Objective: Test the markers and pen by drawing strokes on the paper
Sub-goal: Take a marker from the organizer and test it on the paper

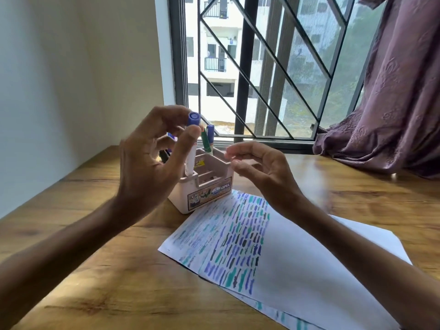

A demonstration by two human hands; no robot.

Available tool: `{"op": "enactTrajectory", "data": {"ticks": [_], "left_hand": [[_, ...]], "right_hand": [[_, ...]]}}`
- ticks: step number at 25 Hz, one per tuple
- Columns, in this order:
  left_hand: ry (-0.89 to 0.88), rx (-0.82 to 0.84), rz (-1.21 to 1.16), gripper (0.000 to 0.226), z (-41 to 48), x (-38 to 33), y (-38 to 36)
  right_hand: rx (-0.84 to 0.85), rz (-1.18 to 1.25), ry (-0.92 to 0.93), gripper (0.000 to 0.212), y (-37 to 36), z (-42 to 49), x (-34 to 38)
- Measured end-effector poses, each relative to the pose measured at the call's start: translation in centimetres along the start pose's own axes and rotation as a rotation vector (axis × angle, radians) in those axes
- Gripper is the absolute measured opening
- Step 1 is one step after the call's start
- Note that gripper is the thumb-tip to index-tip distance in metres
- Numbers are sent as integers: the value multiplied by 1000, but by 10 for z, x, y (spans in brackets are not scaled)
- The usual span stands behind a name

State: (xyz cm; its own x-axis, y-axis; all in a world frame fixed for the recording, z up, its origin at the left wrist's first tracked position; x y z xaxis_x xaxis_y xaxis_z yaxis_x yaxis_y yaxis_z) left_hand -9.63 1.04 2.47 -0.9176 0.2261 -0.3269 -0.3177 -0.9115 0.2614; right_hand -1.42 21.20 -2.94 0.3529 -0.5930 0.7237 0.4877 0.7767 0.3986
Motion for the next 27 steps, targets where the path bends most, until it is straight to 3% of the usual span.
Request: {"op": "enactTrajectory", "data": {"ticks": [7,10,14,20,27], "left_hand": [[152,108,-281,25,-11,-3,-25],[146,194,-80,33,-19,4,-34],[67,271,195,27,-27,15,-43],[-73,472,363,37,-38,25,-61],[-254,538,568,48,-37,17,-60]], "right_hand": [[312,203,121,28,-34,-4,38],[339,223,85,28,-34,-3,32],[366,66,62,18,-20,-1,14],[275,-315,73,22,-6,0,1],[279,-391,73,24,-9,0,-1]]}}
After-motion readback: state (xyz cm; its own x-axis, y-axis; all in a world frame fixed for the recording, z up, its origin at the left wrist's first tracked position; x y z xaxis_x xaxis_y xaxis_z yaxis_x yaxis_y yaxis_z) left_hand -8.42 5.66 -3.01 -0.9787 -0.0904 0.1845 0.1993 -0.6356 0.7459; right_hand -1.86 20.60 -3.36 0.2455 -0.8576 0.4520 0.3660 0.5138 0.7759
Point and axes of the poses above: each hand's wrist, its own z-axis towards the middle knuckle, its own y-axis out of the back of the hand, x = y × z, the point moved 6 cm from there along z, towards the middle knuckle, and after that the axes turned 7 degrees about x, right-handed, at the moved point
